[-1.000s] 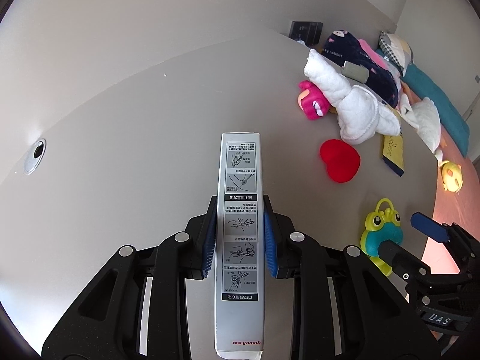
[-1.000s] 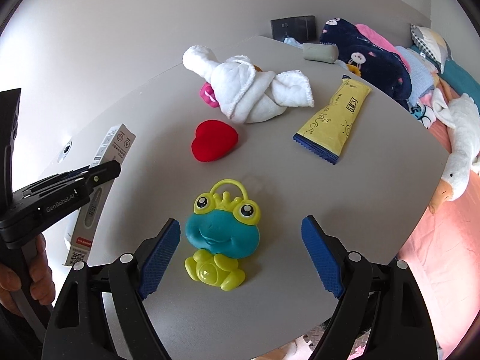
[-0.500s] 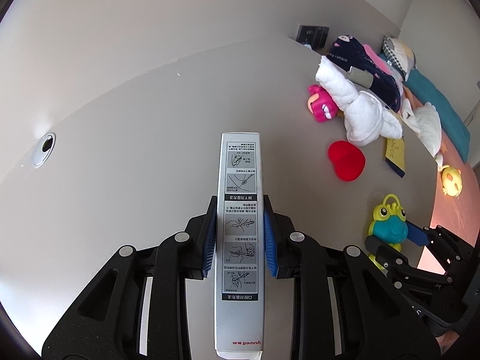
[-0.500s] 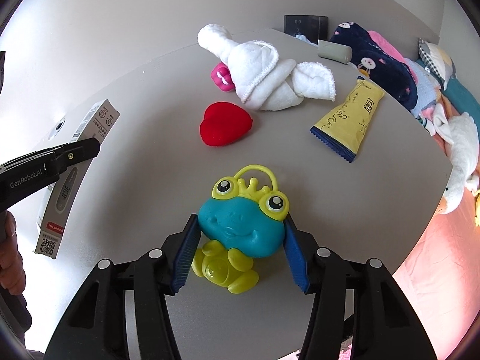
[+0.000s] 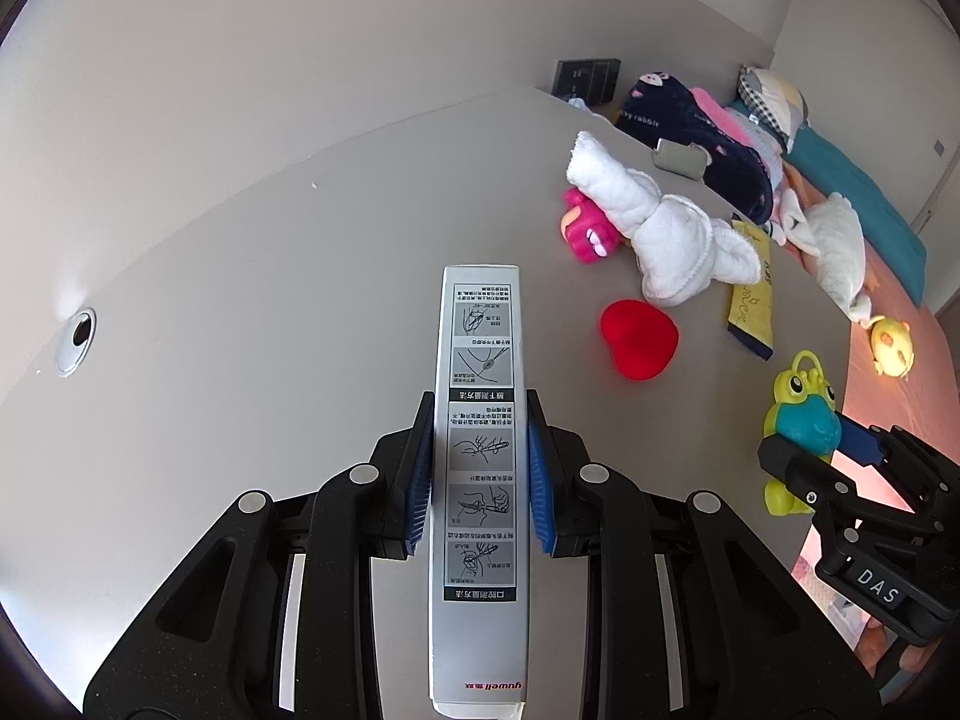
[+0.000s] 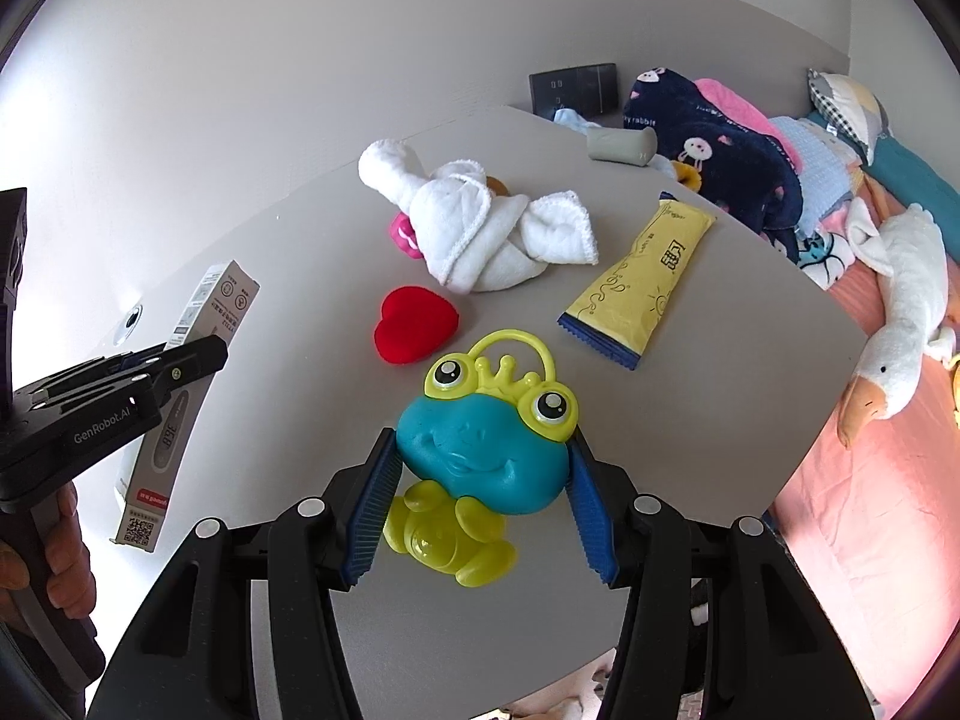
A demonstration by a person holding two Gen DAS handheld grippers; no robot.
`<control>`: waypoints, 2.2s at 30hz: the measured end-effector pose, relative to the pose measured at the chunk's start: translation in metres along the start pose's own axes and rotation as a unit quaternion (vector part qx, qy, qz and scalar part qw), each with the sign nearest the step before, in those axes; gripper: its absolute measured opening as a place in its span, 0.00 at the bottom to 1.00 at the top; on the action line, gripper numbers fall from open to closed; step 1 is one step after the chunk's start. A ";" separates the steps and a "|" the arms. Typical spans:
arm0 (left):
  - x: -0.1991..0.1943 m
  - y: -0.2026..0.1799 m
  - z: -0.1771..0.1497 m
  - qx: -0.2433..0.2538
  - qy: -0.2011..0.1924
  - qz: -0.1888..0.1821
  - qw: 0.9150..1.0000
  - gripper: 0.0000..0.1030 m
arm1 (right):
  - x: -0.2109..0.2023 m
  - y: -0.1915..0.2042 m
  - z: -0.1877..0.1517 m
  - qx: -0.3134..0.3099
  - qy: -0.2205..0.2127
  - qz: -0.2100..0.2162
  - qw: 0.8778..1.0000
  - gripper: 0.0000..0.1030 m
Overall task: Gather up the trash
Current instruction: 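Lift the white box and frog toy off the desk toward the bin, then carry the white box and frog toy over the black bin and open both grippers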
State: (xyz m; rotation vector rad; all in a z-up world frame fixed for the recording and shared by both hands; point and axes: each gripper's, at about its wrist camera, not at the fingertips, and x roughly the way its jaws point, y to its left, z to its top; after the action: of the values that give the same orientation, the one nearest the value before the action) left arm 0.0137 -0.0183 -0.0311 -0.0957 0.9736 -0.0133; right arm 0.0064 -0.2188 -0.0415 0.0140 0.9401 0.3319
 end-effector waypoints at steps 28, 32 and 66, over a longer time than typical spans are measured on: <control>-0.002 -0.117 0.012 0.086 -0.012 -0.065 0.994 0.26 | -0.067 -0.089 -0.016 0.070 -0.051 -0.053 0.995 0.54; 0.001 -0.139 0.012 0.102 -0.010 -0.074 0.992 0.26 | -0.077 -0.106 -0.023 0.084 -0.057 -0.064 0.993 0.54; -0.007 -0.305 -0.024 0.236 0.007 -0.176 0.956 0.26 | -0.153 -0.231 -0.092 0.206 -0.083 -0.156 0.963 0.54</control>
State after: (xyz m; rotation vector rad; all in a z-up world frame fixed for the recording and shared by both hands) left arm -0.0005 -0.3236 -0.0118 0.1733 0.9348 -0.5730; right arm -0.0862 -0.4942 -0.0113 0.2678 0.8158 -0.1598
